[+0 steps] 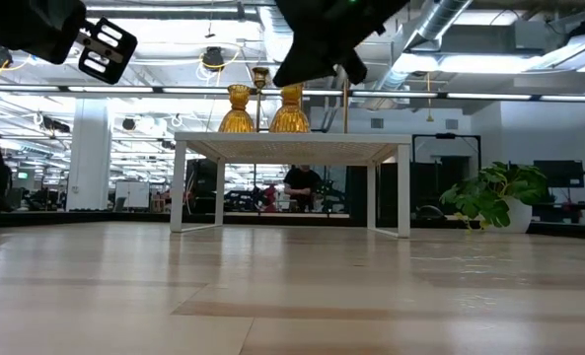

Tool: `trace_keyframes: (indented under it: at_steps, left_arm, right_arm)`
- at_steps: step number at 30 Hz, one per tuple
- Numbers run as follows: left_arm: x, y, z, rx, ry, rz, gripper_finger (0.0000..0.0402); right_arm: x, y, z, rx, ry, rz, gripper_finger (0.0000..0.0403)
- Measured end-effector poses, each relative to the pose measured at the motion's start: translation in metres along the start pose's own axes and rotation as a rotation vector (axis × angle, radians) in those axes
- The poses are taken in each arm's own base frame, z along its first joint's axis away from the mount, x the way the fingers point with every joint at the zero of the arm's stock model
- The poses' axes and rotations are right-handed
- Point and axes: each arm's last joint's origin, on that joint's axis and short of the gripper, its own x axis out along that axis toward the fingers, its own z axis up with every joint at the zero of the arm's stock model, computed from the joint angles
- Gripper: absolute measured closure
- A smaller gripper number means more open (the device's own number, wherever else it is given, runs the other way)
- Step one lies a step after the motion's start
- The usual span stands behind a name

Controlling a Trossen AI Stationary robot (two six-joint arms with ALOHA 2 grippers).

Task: Pick & Place candle stick holders
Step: Put the right yellow glass candle holder on the shelf aligned with the other yellow glass candle holder

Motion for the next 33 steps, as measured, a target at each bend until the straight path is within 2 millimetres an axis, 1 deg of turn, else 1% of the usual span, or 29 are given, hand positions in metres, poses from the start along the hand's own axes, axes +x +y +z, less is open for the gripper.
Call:
trace_keyframes:
  at_steps: [4,8,12,20,33]
  left_arm:
    - [0.0,0.0,0.0,0.0,-0.002,0.0,0.0394]
    - [0.0,0.0,0.0,0.0,-0.003,0.0,0.0394]
    - [0.0,0.0,0.001,0.0,-0.008,0.0,0.0395]
    - [0.0,0.0,0.001,0.001,-0.009,0.0,0.0392]
    - [0.0,0.0,0.001,0.001,-0.01,0.0,0.0392]
  right_arm:
    - [-0.004,-0.013,-0.005,0.053,-0.073,0.019,0.0403]
    - [0.002,-0.018,-0.007,0.059,-0.059,0.037,0.0403]
    - [0.014,-0.019,-0.013,0.057,-0.044,0.043,0.0403]
    - [0.013,-0.024,-0.009,0.061,-0.069,-0.013,0.0403]
    - [0.02,-0.039,-0.006,0.062,-0.072,-0.071,0.0403]
